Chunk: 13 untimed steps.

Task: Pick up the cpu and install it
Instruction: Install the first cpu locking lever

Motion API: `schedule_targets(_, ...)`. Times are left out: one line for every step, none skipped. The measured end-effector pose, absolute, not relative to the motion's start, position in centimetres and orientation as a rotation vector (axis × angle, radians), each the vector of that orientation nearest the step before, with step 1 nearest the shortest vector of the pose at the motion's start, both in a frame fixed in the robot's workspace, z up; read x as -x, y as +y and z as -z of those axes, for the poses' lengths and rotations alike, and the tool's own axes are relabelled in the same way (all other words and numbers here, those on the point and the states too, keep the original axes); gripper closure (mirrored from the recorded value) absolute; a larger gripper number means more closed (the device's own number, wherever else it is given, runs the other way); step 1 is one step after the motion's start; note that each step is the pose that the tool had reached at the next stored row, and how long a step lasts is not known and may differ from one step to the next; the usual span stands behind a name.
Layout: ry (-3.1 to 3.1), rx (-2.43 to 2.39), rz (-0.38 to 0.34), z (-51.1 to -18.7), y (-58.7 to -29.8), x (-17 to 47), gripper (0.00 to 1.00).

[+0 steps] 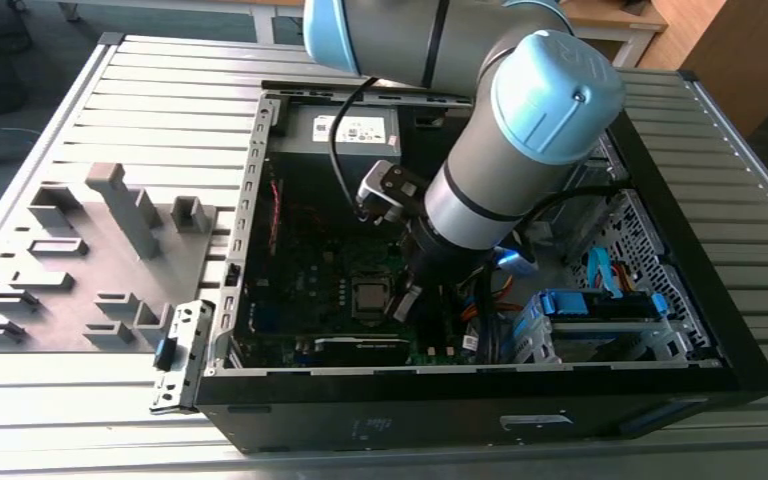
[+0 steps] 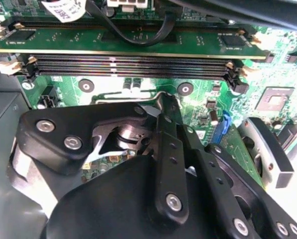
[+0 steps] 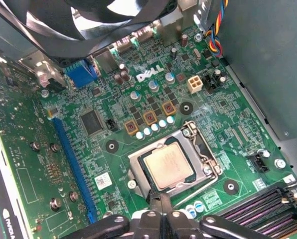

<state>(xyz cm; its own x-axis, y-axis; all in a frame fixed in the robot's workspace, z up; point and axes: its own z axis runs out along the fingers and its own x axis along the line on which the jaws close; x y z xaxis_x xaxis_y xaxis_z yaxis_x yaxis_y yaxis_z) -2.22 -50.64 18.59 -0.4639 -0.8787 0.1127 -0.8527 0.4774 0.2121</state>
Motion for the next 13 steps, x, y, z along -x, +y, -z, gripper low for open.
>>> schedule_targets(-2.517, -1.497, 0.185, -18.59, -50.65, 2.22, 0.89)
schedule_targets(-2.517, -1.496, 0.185, -18.59, -50.65, 2.22, 0.89)
schedule_targets(-2.517, -1.496, 0.185, -18.59, -50.65, 2.22, 0.89)
schedule_targets(-2.517, -1.496, 0.186, -18.59, -50.65, 2.22, 0.89)
schedule_targets(-2.515, -1.496, 0.19, -18.59, -50.65, 2.2, 0.89)
schedule_targets(-2.512, -1.495, 0.199, -18.58, -50.65, 2.17, 0.89)
schedule_targets(-2.51, -1.495, 0.206, -18.58, -50.65, 2.15, 0.89)
schedule_targets(-2.509, -1.494, 0.209, -18.58, -50.64, 2.15, 0.89)
schedule_targets(-2.509, -1.494, 0.209, -18.58, -50.64, 2.15, 0.89)
schedule_targets(-2.509, -1.494, 0.209, -18.58, -50.64, 2.15, 0.89)
schedule_targets(-2.509, -1.494, 0.209, -18.58, -50.64, 2.15, 0.89)
schedule_targets(-2.507, -1.493, 0.212, -18.56, -50.64, 2.14, 0.89)
schedule_targets(-2.501, -1.49, 0.219, -18.55, -50.65, 2.1, 0.89)
